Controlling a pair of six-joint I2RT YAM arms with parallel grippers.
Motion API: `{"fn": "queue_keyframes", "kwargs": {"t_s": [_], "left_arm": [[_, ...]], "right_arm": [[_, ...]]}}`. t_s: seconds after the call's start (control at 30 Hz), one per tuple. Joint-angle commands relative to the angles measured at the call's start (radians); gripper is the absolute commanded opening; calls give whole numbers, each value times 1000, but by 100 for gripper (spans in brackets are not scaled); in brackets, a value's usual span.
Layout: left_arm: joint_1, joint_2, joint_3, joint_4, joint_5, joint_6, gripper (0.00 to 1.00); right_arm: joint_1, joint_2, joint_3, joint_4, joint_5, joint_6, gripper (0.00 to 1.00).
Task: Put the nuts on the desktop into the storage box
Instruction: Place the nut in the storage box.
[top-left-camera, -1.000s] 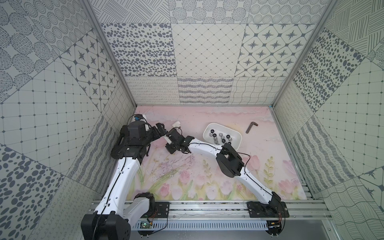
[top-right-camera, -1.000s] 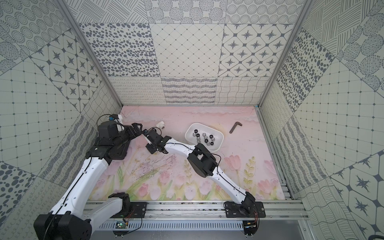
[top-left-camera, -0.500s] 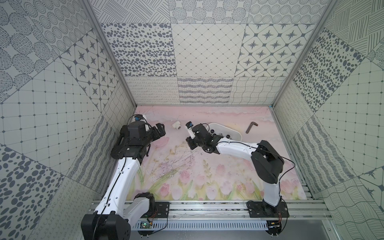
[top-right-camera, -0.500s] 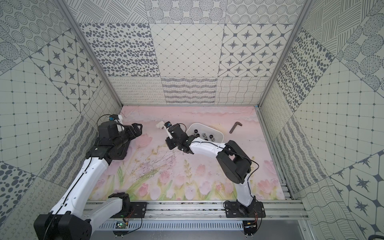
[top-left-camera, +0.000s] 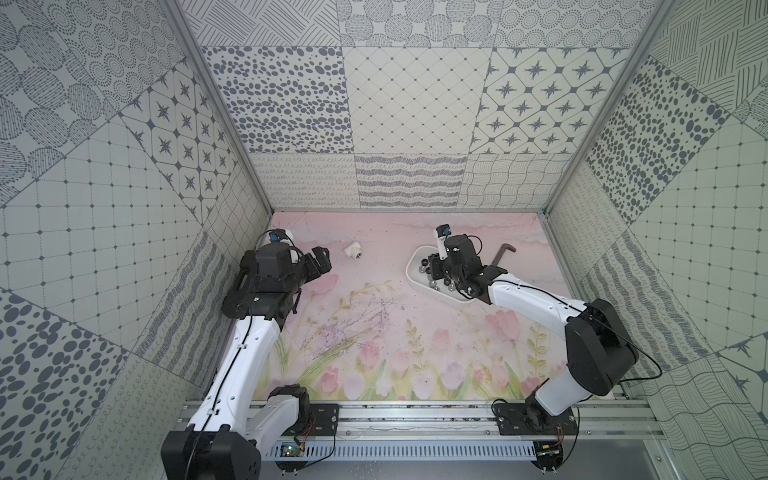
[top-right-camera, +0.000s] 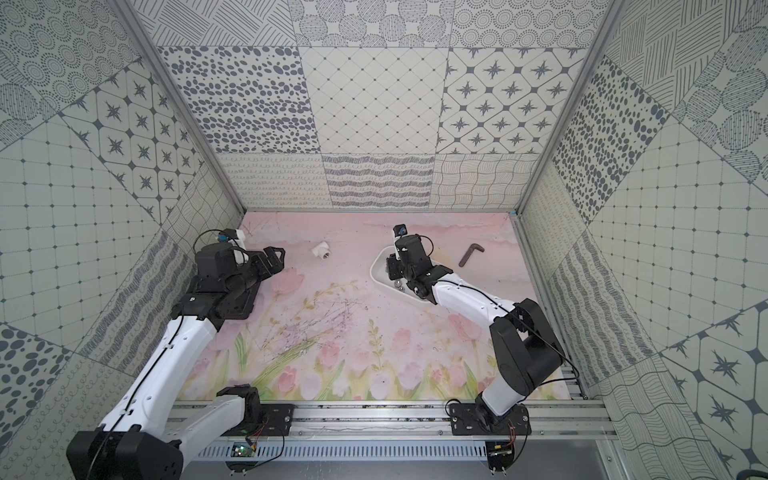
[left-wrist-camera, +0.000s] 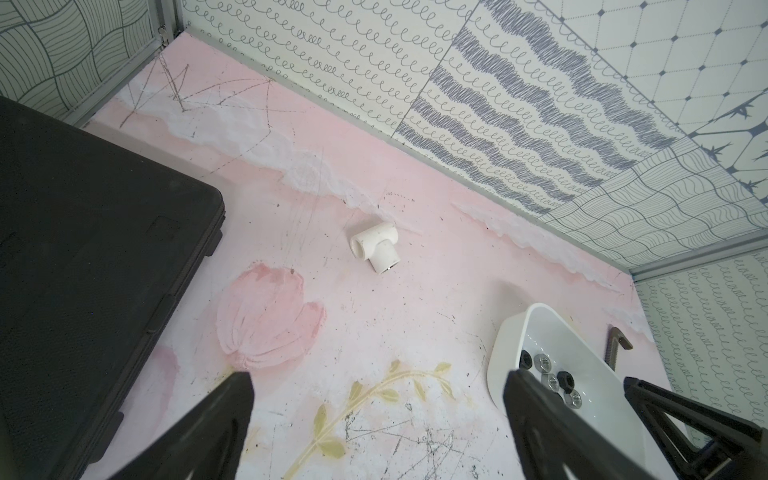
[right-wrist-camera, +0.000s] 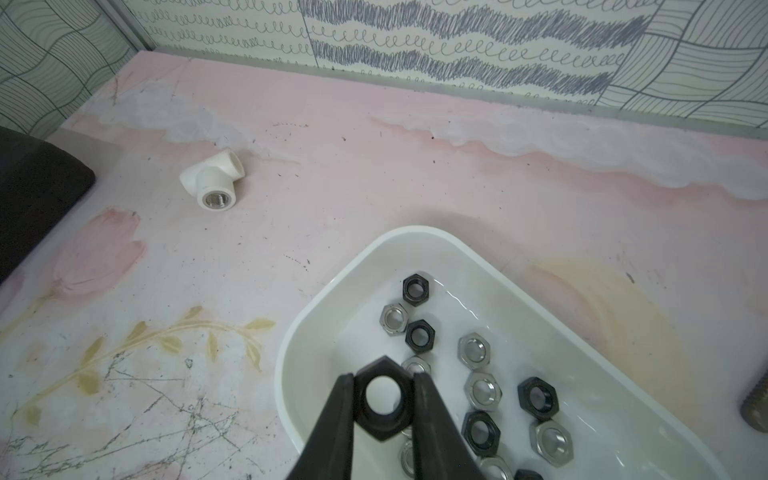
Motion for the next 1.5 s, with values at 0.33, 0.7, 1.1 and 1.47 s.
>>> {"fn": "queue_keyframes", "kwargs": {"t_s": [0.33, 0.7, 1.1, 1.47], "left_arm": [[0, -2, 11, 25, -1, 8, 99], [0, 6, 15, 25, -4, 11, 99], [-1, 7, 11, 22, -8, 12, 99], [0, 3, 7, 17, -11, 11, 99]], "right_arm": [[-19, 192, 130, -42, 53, -48, 22], [-49, 358, 230, -41, 80, -68, 22], [-68, 453, 278, -42, 115, -78, 29], [-65, 378, 226, 5, 116, -89, 45]]}}
